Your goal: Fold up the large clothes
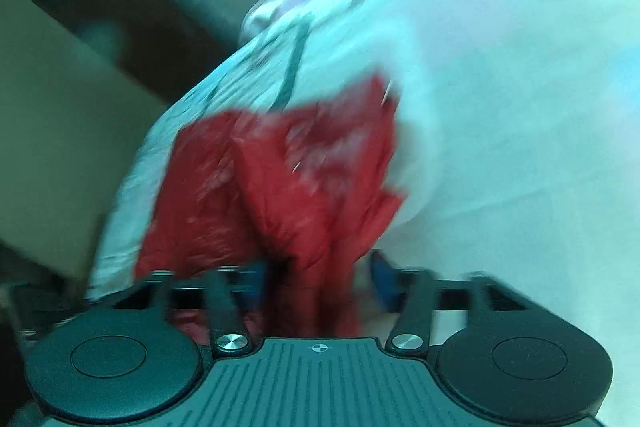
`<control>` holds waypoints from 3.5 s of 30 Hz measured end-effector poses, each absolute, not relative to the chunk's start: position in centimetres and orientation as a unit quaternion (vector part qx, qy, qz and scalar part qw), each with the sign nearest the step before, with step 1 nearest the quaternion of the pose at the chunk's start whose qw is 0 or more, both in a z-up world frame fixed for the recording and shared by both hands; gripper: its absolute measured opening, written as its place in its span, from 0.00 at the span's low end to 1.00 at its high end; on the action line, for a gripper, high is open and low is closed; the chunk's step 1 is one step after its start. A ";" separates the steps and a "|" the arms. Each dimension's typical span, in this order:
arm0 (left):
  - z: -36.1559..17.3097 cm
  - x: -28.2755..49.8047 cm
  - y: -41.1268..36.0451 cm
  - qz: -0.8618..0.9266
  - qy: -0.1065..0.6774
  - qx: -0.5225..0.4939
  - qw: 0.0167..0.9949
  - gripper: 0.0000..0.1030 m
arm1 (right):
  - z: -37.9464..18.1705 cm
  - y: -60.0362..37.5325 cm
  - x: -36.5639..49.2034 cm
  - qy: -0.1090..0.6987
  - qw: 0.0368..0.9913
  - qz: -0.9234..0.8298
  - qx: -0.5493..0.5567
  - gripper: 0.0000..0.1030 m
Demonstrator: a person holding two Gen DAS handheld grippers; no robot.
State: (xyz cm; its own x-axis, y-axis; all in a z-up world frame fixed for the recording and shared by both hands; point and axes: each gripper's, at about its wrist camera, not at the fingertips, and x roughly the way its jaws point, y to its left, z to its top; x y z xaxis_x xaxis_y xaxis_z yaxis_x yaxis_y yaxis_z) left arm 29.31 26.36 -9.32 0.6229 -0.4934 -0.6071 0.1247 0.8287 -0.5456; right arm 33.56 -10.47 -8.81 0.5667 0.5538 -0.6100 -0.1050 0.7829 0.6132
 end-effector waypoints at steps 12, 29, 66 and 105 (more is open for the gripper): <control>-5.4 33.7 21.3 -0.198 0.335 -0.085 0.917 0.58 | -4.3 -2.9 35.1 0.373 0.894 0.247 0.035 0.14; -5.5 37.0 21.9 -0.195 0.336 -0.059 0.920 0.56 | -4.8 -2.5 38.6 0.379 0.903 0.196 0.056 0.13; -7.4 17.8 17.3 -0.151 0.393 0.046 0.906 0.54 | -8.9 0.6 23.7 0.427 0.869 0.246 -0.031 0.13; 2.7 2.5 10.3 -0.003 0.298 0.005 0.955 1.00 | 0.6 -7.8 8.4 0.324 0.933 0.147 0.046 1.00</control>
State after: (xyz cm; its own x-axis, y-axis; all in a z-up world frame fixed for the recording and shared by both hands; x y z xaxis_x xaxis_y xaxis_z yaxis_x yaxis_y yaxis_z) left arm 2.54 10.30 2.68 0.8227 -0.0035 -0.5684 0.0094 0.9999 0.0076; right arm 8.43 -7.85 0.64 0.7469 0.3045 -0.5911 -0.2451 0.9525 0.1810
